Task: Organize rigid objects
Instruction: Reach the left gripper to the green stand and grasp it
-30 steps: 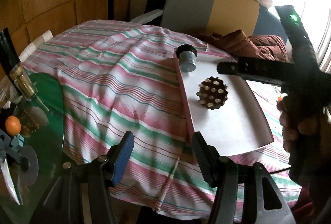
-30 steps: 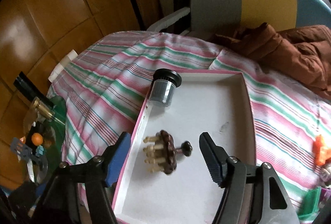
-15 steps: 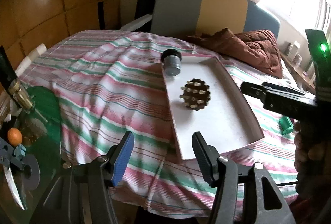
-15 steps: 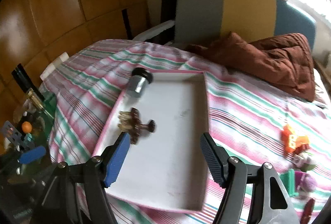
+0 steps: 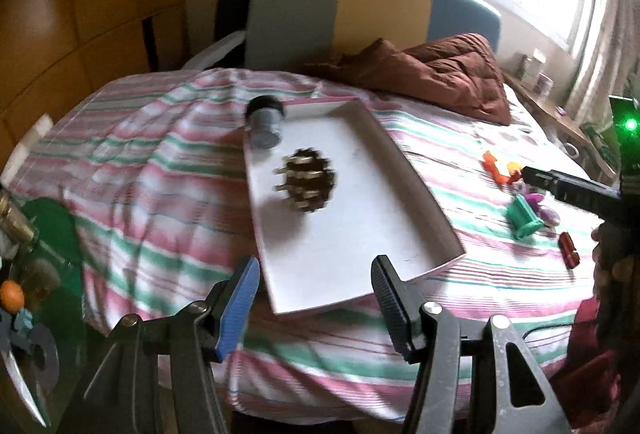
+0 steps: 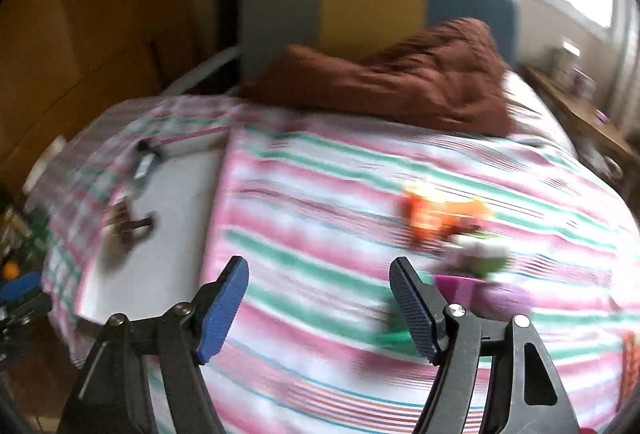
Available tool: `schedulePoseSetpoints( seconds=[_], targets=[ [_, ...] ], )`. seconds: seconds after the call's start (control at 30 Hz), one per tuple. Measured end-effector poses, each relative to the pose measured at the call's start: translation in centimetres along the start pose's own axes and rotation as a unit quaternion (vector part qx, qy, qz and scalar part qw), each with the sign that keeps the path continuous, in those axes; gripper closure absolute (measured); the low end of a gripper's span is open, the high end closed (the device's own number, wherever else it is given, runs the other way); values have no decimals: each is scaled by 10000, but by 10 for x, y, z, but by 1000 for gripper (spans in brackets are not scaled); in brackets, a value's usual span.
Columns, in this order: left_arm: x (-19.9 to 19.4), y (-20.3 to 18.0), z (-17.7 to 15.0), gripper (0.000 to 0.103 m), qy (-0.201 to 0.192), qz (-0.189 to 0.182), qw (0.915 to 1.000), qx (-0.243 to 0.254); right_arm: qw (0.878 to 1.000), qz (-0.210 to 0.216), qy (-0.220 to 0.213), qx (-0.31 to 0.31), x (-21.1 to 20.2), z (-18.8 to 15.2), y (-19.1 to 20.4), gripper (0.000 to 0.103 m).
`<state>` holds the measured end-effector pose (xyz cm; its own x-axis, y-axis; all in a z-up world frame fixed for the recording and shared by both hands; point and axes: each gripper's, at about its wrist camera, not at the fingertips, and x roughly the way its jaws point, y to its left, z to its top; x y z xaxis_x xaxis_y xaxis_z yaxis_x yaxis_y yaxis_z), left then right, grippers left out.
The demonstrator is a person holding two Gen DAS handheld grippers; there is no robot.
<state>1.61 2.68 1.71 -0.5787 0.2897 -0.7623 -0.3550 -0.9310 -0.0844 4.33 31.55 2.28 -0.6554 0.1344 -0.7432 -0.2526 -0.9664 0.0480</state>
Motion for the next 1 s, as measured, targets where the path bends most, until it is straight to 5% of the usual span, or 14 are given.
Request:
schedulePoseSetpoints(
  seconds=[0.13,0.4,0.57,1.0],
  targets=[
    [4,-21,7,44,25,-300,9994,167,9951,-536,-114,827,-12,1,-70,29],
    [20,-74,20,45,285,-1021,9938,344,9598,-1451,-97,2400,-18,-35,-187,28],
    [43,-122,27,45,793,-1627,9821,520,9425,-1263,-157,3091,-23,-45,-213,27],
    [124,-238,58,45,1608,-2097,9610,814,9302,-877,-97,3563,-21,-55,-221,26]
  ],
)
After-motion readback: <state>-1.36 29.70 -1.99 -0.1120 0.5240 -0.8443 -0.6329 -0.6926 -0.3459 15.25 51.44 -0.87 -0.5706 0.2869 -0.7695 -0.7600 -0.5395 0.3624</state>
